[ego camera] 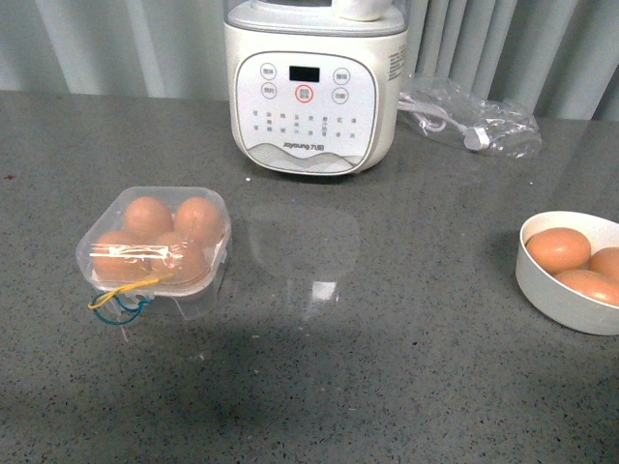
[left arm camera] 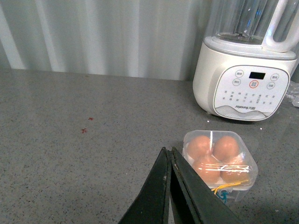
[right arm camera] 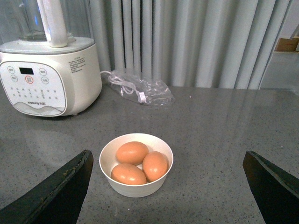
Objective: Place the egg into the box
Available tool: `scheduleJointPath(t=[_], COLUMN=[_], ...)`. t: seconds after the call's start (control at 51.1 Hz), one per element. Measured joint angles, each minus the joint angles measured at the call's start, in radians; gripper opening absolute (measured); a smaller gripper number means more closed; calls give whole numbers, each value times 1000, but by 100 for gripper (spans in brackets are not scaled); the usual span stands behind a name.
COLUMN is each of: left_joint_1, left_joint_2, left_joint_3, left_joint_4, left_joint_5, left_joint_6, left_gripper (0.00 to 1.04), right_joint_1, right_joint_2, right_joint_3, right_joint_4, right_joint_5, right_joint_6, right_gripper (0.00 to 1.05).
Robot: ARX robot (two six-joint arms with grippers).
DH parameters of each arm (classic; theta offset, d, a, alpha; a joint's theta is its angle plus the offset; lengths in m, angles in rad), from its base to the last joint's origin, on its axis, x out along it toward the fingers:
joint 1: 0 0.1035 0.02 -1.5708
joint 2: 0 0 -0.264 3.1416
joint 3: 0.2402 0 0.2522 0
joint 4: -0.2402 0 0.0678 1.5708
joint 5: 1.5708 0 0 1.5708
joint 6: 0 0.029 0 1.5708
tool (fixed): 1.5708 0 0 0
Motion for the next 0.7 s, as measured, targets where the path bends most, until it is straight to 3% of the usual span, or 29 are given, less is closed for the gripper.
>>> scheduleJointPath(t=[0.431,0.548,0.705], left_joint_1=[0,0,0], left_joint_2=[-140,-268,-311], left_joint_3=[0,0,0], left_joint_4=[-140,-302,-317], left_joint_5=[0,0,0], left_joint_6=[0,1,0], left_gripper=[4,4,4], right_joint_1=[0,0,0], right_joint_2=[0,0,0], right_joint_3=[0,0,0], right_joint_4=[0,0,0], right_joint_5=[0,0,0], right_joint_6=[0,0,0], right_gripper=[97,97,97])
